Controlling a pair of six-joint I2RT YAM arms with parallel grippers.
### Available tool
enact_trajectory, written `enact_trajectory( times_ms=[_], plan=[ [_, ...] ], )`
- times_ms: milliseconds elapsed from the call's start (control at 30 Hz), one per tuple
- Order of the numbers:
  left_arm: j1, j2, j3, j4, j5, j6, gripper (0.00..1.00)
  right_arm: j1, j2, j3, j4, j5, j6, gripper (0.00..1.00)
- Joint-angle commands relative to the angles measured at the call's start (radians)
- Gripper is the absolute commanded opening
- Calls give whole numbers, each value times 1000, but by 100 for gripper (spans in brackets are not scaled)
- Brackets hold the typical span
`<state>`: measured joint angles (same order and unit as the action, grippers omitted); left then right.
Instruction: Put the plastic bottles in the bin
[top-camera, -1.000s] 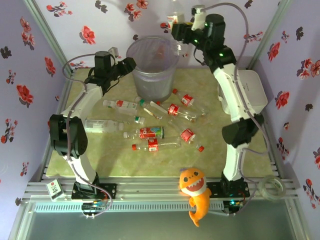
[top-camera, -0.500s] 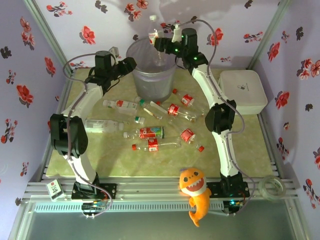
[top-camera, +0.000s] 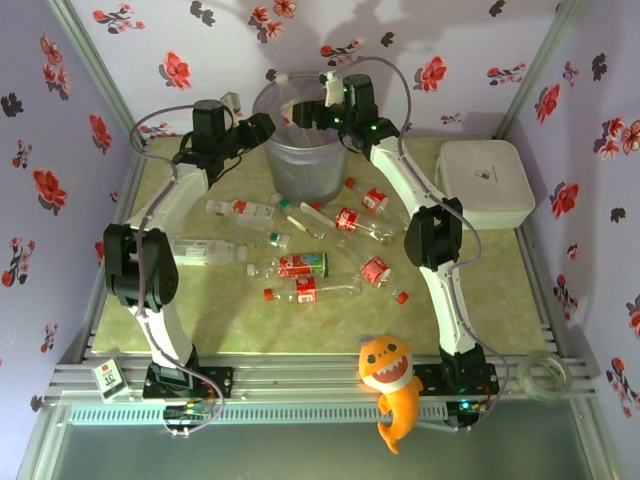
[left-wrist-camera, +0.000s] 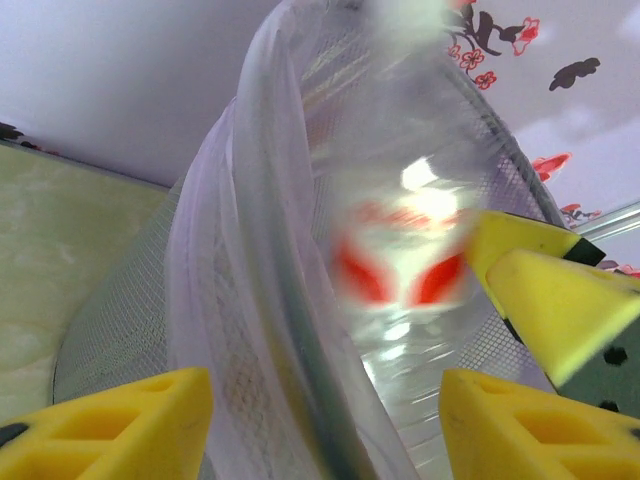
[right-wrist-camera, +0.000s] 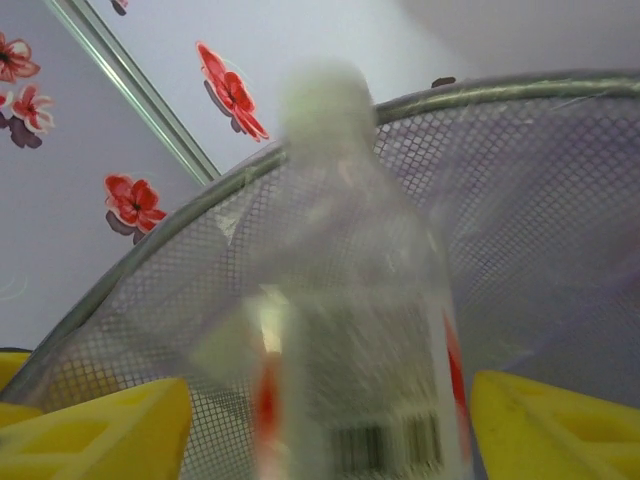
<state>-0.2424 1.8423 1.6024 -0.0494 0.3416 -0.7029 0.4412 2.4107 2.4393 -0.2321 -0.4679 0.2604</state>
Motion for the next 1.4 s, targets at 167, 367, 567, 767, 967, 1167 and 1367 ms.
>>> enact_trajectory(
  times_ms=[167,367,567,767,967,1167,1367],
  plan=[
    [-5,42,17,-20,0,-1,62,0,-13,-8,-59,20,-68,78],
    [-6,43,19,-20,0,-4,62,2,-40,70,-106,27,-93,78],
    [-5,49,25,-20,0,-7,62,19,-160,65,-169,103,-207,78],
    [-8,52,25,-20,0,-6,62,16,-354,-97,-157,132,-292,79],
    [-5,43,14,-19,-4,4,62,-39,-566,-376,-240,184,-326,79],
    [-6,39,13,-14,-4,3,62,-87,-755,-702,-409,236,-425,79],
    [-5,32,14,-13,-4,4,62,-79,-840,-910,-559,264,-415,77]
  ],
)
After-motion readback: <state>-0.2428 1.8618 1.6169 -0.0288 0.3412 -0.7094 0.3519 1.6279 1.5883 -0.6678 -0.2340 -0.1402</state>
